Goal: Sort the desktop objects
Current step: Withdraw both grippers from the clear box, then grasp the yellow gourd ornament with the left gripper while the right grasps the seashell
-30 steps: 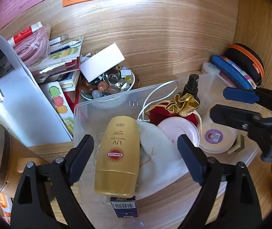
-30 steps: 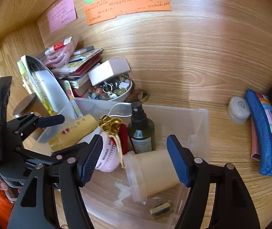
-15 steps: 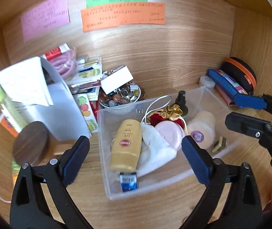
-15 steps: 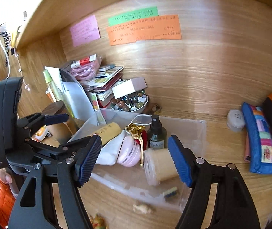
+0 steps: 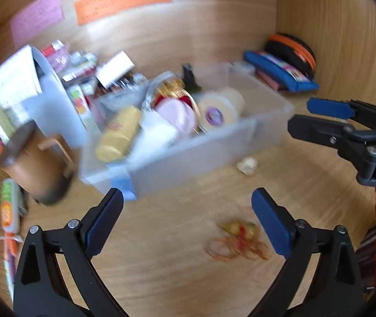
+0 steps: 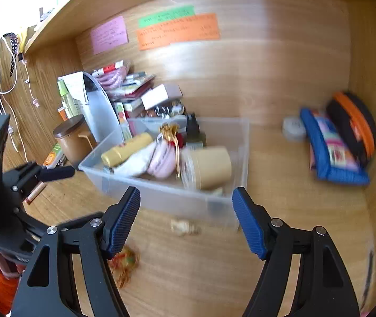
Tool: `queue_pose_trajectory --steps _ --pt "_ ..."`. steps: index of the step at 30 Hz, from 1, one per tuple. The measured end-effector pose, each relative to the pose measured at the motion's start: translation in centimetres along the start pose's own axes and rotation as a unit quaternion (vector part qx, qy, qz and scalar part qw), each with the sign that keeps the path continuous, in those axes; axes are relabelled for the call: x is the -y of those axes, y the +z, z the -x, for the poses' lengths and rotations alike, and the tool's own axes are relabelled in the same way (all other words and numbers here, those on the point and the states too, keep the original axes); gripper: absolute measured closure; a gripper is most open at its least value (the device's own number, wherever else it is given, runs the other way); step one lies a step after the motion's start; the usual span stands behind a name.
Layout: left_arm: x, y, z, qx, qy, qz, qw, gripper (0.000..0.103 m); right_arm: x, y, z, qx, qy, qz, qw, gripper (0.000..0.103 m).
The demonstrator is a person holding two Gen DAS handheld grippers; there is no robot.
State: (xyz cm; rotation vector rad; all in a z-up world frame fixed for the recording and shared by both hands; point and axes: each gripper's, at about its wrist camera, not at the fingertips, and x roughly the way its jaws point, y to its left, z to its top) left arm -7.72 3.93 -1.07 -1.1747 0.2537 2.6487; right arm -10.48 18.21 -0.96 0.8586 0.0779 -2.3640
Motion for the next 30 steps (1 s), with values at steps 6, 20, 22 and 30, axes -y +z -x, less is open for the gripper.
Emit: queue_pose_trajectory --steps 6,20,22,30 --pt "1.9 -1.9 -1.7 -0.036 -0.026 0.003 0.999 0.004 0.7 -2.2 0.5 -0.008 -0.011 -0.002 1.0 0.034" --pt "2.7 -3.3 -3.6 -0.063 -0.036 0.016 0.9973 0.027 2.0 -3.9 -1.8 -0.054 -0.008 -0.008 0.998 0.034" --pt "2.8 -3.5 -3.5 -0.057 -0.035 0.013 0.9977 0.029 1.8 -3.9 -2.4 -0.064 -0.002 -0.003 0.998 0.034" --pt "2.1 -3.1 -3.5 -0.048 -0.046 0.014 0.9977 0.045 0.9 -4.4 -4.6 -0.093 0.008 0.002 0.996 0.034"
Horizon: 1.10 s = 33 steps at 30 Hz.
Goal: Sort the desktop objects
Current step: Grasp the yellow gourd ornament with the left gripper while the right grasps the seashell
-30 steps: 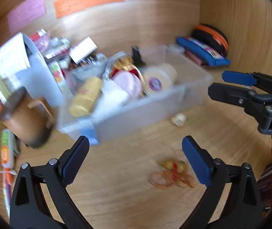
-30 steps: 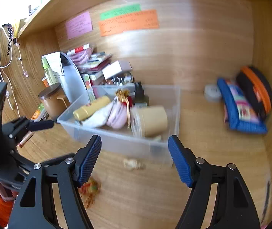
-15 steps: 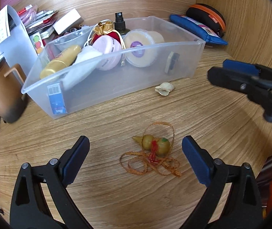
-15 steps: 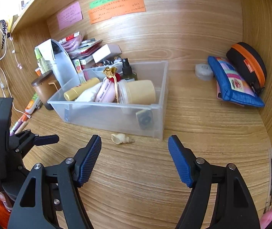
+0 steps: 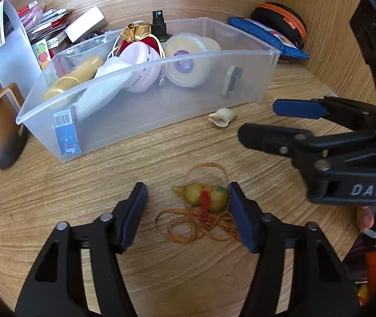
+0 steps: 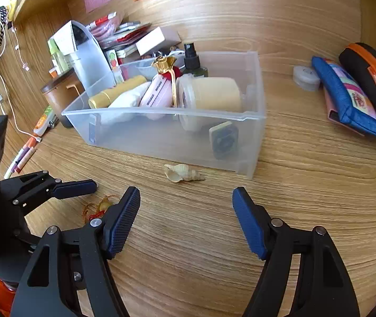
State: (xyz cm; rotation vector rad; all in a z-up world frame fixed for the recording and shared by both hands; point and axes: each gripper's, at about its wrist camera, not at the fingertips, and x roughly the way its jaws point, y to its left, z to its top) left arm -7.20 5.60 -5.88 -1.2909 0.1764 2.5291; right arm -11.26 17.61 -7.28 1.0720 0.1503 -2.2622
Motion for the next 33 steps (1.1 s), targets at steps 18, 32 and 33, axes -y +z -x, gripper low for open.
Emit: queue_pose_trajectory --steps 18,32,33 --pt "-1.9 0.1 0.6 0.009 -0.043 0.021 0.9988 0.062 -1.0 1.3 -3.7 -0.032 -0.003 0.019 0.999 0.051" --pt "-3.6 -0.5 2.6 0.032 -0.022 0.041 0.9984 0.062 -2.1 1.9 -4.5 -0.037 -0.036 0.05 0.997 0.066" --pt "-3.7 -0.5 2.8 0.033 -0.022 0.043 0.9983 0.062 -2.1 1.8 -4.5 -0.037 -0.036 0.05 0.997 0.068"
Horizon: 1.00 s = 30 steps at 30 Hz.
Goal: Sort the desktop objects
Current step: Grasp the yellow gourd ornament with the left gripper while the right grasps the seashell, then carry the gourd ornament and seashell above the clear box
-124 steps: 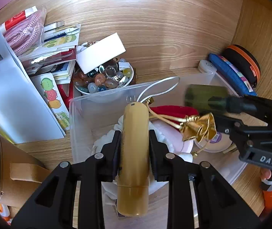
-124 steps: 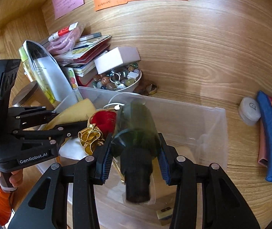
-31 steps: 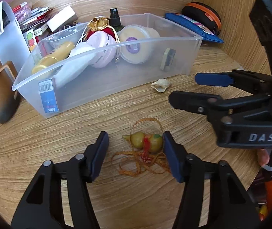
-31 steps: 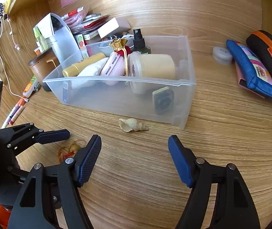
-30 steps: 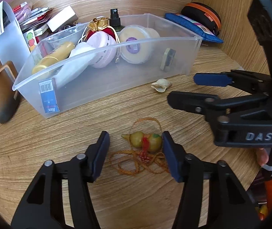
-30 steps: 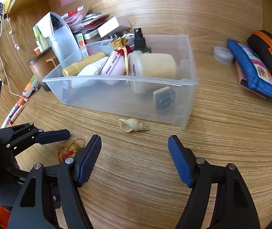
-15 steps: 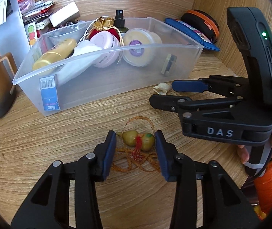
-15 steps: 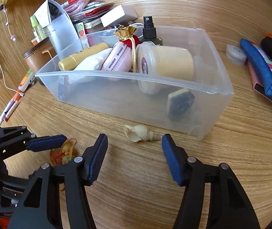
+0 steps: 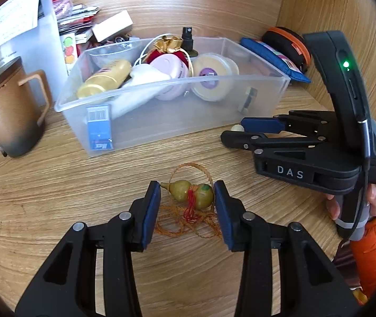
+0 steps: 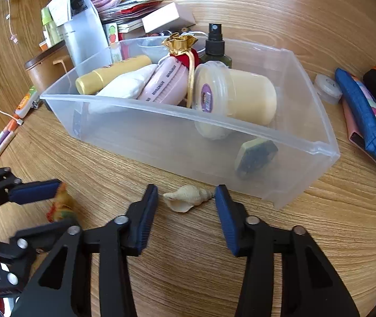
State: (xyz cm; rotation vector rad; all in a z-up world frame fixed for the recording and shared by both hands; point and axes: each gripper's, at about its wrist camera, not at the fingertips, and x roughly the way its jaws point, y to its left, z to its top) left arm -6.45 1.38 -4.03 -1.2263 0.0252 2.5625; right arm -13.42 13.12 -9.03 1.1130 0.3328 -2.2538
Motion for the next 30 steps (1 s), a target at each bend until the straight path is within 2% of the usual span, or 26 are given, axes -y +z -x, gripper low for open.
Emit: queue_pose_trajectory --steps 12,30 --pt "-1.4 0.4 1.5 0.016 0.009 0.013 0.9998 0.062 0.1 -0.7 1.5 0.011 0.02 -0.015 1.0 0.071" --pt "-1.6 2.6 3.7 0.047 0.026 0.012 0.9985 0.062 -1.5 0.2 8.8 0.095 0.043 0.002 0.995 0.07"
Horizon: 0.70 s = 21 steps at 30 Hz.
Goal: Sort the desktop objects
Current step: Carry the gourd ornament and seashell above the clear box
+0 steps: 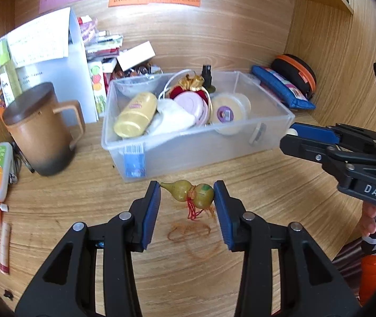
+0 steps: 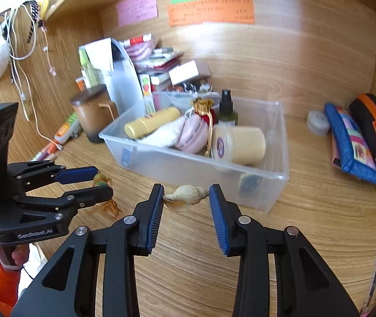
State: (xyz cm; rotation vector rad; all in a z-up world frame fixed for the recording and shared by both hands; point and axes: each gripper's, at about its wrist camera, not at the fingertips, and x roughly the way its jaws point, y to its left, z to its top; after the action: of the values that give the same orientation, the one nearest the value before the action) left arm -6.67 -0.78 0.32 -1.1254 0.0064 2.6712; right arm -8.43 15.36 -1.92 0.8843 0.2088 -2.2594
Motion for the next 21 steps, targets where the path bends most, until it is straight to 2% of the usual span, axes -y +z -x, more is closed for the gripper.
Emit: queue_pose_trajectory --steps 13,21 --pt "-1.0 5.4 2.7 0.042 0.01 -0.021 0.9988 0.062 0.5 2.5 1.1 0.029 0.002 0.007 1.0 0.07" --pt "-1.6 9.8 2.9 0.056 0.021 -0.035 0.9976 0.062 0.6 4.7 0.8 0.043 -0.001 0.015 0.999 0.07"
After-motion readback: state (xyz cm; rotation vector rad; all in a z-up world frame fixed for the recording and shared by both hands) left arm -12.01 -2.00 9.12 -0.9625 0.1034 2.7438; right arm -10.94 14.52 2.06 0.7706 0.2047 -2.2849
